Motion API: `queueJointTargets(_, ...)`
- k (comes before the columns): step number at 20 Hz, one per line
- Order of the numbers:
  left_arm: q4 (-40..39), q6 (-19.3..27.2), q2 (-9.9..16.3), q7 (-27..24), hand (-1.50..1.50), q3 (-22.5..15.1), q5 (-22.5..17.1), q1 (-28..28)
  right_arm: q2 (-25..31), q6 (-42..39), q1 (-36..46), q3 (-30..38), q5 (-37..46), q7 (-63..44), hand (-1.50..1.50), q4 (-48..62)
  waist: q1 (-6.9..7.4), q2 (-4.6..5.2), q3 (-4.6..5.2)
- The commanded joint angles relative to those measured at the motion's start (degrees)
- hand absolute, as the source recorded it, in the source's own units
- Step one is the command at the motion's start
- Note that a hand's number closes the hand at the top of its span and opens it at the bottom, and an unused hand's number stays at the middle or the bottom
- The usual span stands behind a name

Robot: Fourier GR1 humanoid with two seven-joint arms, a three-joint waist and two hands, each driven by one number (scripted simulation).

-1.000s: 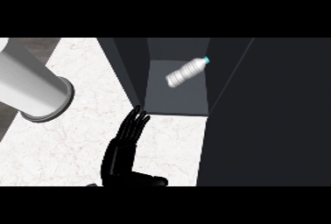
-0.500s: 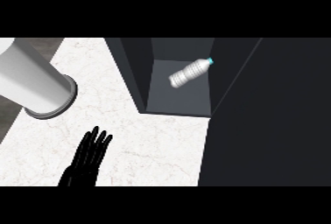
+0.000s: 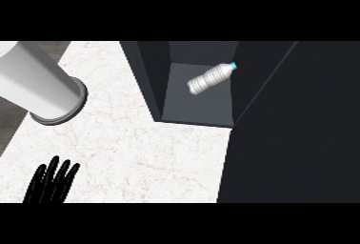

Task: Pick up the bottled water, place it into the cabinet and close the cabinet

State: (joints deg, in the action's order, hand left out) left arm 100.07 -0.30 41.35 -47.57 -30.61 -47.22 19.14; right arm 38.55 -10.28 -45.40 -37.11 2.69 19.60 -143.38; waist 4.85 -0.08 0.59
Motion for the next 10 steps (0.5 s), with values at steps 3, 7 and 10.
queueJointTargets(3,-0.2,-6.6,6.3,-1.5,-1.5,5.5,-3.6,2.5,-1.4,-1.7,9.0,-7.8,2.6,-14.4,1.5,-8.9,0.84,0.96,0.05)
queueJointTargets(7,0.0,-9.4,7.5,-2.6,-1.5,4.8,-2.9,4.3,-1.6,-4.5,19.7,-6.4,2.6,-16.1,1.5,-4.4,3.59,1.28,0.1)
queueJointTargets(10,0.4,-11.9,9.8,-3.1,-1.5,5.7,-3.4,6.1,-2.4,-5.2,24.0,-7.3,1.1,-19.0,1.5,-2.0,4.76,1.17,0.14)
